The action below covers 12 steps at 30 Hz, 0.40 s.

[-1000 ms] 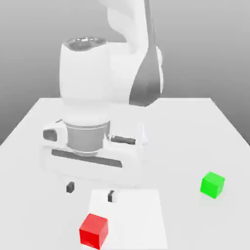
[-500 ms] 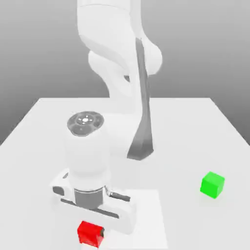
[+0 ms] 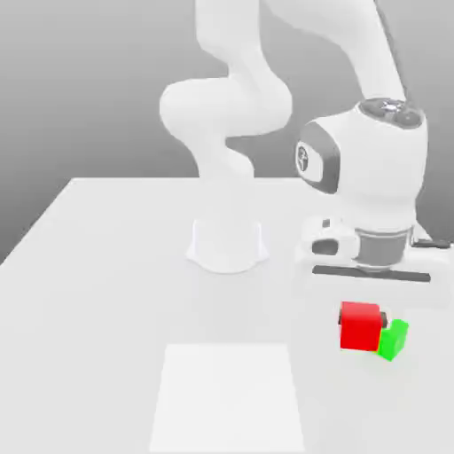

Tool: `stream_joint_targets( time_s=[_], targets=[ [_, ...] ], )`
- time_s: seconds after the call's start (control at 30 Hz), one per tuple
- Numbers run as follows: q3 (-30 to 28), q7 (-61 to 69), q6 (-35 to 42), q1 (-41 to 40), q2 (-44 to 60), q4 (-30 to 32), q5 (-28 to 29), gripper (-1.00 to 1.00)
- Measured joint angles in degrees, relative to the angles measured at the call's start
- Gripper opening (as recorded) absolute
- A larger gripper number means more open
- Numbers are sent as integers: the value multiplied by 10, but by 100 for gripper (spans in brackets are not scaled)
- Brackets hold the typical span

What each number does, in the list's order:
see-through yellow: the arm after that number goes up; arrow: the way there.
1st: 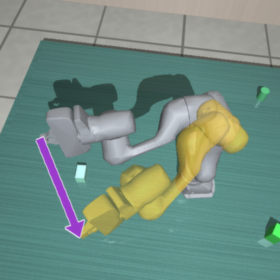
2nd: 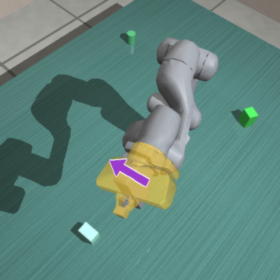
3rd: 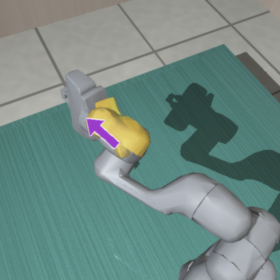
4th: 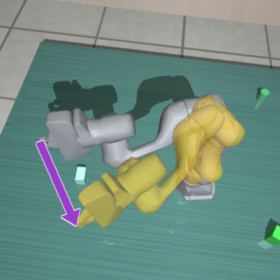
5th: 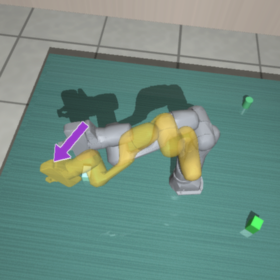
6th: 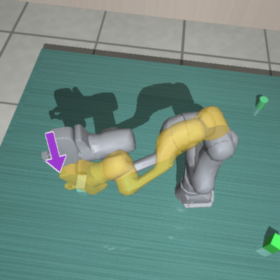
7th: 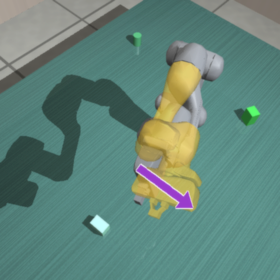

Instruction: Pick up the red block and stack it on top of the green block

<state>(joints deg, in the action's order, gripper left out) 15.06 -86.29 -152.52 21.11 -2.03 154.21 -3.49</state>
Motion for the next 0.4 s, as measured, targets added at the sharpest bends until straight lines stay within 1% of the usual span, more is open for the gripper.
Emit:
stream_joint_targets(
  time_s=[0.07,0.1,0.2,0.27,0.3,0.4],
  targets=[
    [23,-53,1,32,-21,21,-1,-100],
    [24,-71,-8,39,-16,25,7,-100],
    [20,-113,-56,39,32,26,49,-100],
    [6,-139,-92,44,71,25,84,-100],
    [-2,-150,-108,50,89,24,99,100],
    [-2,-150,-108,50,89,24,99,100]
  ],
)
